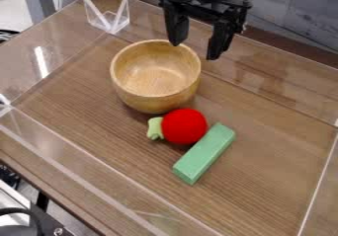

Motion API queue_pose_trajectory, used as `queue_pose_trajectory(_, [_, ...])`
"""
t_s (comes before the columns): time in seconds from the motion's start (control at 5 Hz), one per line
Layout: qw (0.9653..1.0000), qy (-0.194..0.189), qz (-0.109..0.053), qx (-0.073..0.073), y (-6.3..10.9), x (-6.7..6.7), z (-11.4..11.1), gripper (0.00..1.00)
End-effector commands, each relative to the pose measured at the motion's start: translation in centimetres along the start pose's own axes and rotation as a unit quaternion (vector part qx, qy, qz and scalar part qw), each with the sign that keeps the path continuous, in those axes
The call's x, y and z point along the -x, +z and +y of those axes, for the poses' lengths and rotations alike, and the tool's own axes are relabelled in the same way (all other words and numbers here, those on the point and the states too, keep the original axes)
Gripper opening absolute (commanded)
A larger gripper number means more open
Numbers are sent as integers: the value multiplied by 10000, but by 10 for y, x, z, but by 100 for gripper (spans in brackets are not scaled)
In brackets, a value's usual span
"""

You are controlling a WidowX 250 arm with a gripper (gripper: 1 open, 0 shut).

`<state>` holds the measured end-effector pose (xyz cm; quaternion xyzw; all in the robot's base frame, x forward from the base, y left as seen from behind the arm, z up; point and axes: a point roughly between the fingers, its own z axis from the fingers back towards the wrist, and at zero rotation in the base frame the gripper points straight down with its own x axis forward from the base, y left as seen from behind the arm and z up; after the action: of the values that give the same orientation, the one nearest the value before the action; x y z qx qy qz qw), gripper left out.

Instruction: Move the red fruit to the left

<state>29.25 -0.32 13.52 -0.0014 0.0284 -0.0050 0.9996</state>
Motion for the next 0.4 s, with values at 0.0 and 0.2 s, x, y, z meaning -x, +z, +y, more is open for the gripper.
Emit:
queue_pose_trajectory(0.0, [9993, -352, 159, -22, -15, 8, -2, 100])
queue_pose_trajectory(0.2, [9951, -923, 341, -118, -39, 20, -9, 100])
